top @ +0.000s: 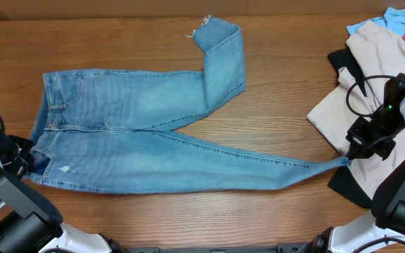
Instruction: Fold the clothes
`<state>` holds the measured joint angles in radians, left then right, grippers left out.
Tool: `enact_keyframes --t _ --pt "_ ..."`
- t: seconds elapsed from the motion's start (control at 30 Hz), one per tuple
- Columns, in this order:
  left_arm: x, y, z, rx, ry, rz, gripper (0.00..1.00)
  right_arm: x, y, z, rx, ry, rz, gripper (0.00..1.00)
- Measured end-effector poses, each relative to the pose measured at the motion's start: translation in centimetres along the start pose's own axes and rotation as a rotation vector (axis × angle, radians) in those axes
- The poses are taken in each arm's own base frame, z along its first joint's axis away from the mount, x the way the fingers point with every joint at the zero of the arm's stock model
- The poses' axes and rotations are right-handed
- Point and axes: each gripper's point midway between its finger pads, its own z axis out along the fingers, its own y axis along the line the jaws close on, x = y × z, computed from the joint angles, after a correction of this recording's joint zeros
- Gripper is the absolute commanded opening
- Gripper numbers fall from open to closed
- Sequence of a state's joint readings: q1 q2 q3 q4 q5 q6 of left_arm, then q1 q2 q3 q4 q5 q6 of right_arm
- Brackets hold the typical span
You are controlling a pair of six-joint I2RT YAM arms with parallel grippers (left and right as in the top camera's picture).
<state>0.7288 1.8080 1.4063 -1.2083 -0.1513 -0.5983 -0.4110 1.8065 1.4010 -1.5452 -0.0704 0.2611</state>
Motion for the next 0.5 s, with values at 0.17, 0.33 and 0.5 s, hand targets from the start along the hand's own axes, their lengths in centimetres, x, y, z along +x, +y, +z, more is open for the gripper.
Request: enact_keyframes --t 0.17,0.33,0.5 --pt "-0.7 1.2 0.2 -0.004 0.005 -0.042 0.04 0.5 -0.2 0.1 0.008 0.02 0.002 0.1" --pt "-0.8 1.6 0.3 -0.005 0.007 -0.053 0.13 1.0 -0.5 0.0 0.019 0.042 -0.002 0.22" --pt "-0.8 1.7 0.3 -0.01 0.006 -0.045 0.66 1.0 -0.5 0.0 0.022 0.042 0.001 0.22"
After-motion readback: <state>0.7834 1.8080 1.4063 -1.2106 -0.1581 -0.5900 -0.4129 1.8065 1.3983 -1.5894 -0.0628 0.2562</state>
